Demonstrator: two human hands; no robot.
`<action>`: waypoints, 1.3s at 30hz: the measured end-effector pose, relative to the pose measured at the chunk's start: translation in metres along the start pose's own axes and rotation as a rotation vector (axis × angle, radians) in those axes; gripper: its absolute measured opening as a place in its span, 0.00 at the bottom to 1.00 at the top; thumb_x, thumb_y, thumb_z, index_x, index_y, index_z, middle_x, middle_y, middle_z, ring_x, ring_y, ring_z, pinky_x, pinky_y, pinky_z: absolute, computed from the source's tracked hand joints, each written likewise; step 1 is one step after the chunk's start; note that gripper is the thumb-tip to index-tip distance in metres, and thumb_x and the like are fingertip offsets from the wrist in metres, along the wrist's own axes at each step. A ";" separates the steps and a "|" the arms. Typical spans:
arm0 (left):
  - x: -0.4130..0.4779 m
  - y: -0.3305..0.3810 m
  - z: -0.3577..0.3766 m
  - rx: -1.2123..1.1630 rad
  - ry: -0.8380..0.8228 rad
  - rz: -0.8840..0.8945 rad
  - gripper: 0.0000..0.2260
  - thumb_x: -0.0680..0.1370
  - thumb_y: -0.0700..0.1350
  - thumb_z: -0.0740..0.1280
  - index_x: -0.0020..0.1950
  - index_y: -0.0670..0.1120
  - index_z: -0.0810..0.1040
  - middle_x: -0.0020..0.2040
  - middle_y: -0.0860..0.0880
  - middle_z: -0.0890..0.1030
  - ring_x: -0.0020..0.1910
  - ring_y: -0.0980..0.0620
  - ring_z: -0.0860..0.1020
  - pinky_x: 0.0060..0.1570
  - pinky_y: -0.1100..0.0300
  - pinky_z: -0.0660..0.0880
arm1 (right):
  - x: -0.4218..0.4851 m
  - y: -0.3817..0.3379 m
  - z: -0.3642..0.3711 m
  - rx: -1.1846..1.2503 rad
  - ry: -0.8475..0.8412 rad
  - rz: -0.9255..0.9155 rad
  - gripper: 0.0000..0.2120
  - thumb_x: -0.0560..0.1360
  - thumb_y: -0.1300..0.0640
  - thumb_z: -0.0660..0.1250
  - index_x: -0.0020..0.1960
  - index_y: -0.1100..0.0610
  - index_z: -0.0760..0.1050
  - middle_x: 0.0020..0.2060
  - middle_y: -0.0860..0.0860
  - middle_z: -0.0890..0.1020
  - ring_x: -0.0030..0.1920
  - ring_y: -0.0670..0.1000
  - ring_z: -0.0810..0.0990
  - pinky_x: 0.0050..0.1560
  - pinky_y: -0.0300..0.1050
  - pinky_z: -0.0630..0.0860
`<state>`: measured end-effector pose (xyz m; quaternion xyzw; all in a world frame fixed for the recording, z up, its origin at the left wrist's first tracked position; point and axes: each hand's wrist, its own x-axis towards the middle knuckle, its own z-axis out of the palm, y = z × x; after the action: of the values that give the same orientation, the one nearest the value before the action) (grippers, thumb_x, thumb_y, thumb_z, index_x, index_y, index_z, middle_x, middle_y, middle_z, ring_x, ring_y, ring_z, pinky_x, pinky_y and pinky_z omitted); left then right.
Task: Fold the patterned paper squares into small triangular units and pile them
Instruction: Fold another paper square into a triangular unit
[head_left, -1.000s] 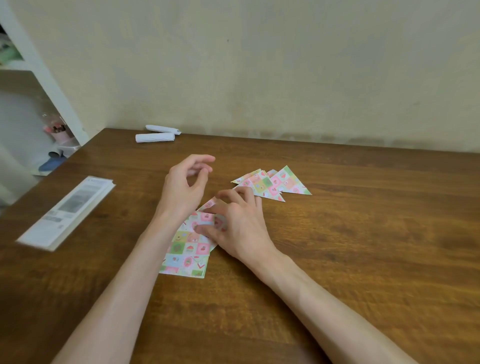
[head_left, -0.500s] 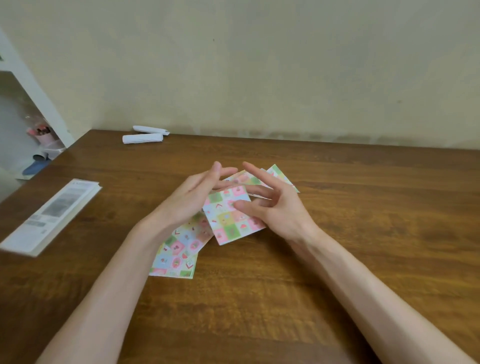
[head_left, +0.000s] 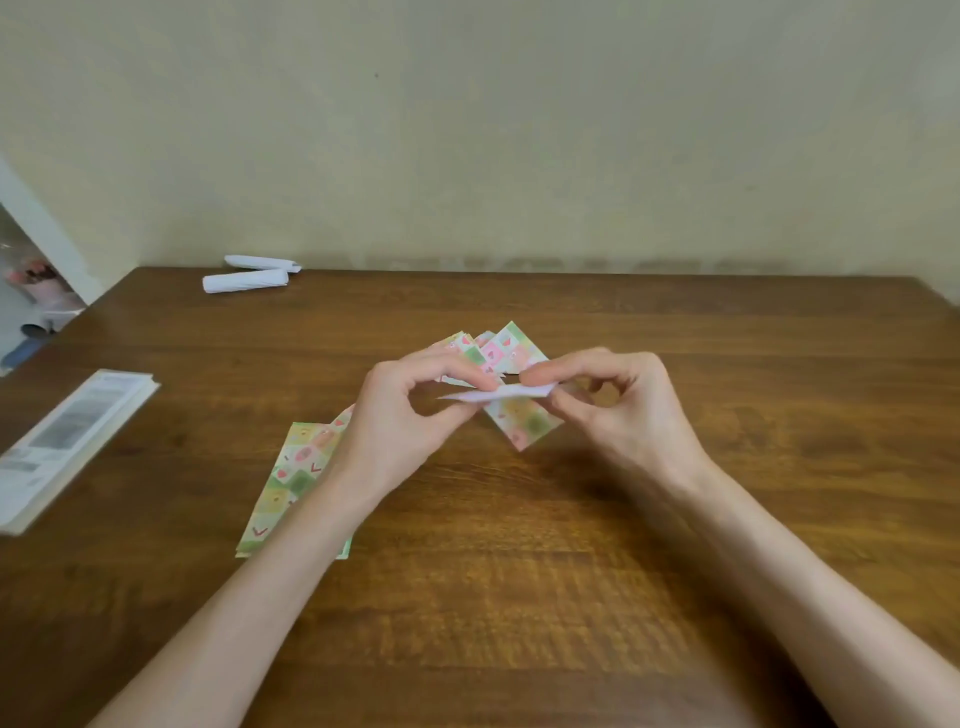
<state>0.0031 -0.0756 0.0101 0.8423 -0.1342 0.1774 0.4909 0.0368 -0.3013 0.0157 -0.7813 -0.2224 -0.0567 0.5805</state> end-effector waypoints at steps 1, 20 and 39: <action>-0.001 -0.001 0.002 0.112 0.029 0.109 0.11 0.73 0.35 0.77 0.49 0.50 0.88 0.50 0.58 0.86 0.57 0.55 0.82 0.59 0.59 0.75 | -0.001 0.001 -0.005 -0.125 0.018 -0.106 0.12 0.74 0.67 0.75 0.48 0.50 0.88 0.47 0.44 0.87 0.51 0.43 0.81 0.56 0.45 0.75; -0.016 -0.013 0.016 0.553 -0.369 0.372 0.06 0.79 0.54 0.73 0.52 0.56 0.88 0.50 0.61 0.84 0.49 0.61 0.80 0.47 0.58 0.77 | -0.036 0.036 -0.043 -0.606 -0.376 -0.125 0.16 0.70 0.35 0.73 0.53 0.40 0.86 0.51 0.37 0.78 0.54 0.44 0.77 0.60 0.52 0.73; -0.017 -0.015 0.025 0.421 -0.312 -0.054 0.09 0.80 0.61 0.65 0.49 0.60 0.82 0.44 0.61 0.78 0.49 0.60 0.76 0.48 0.60 0.74 | -0.028 0.028 -0.022 -0.344 -0.237 0.099 0.09 0.80 0.55 0.70 0.41 0.50 0.79 0.34 0.45 0.81 0.32 0.43 0.74 0.36 0.33 0.68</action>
<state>-0.0024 -0.0889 -0.0202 0.9463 -0.1461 0.0562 0.2827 0.0271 -0.3355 -0.0112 -0.8800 -0.2375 0.0267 0.4104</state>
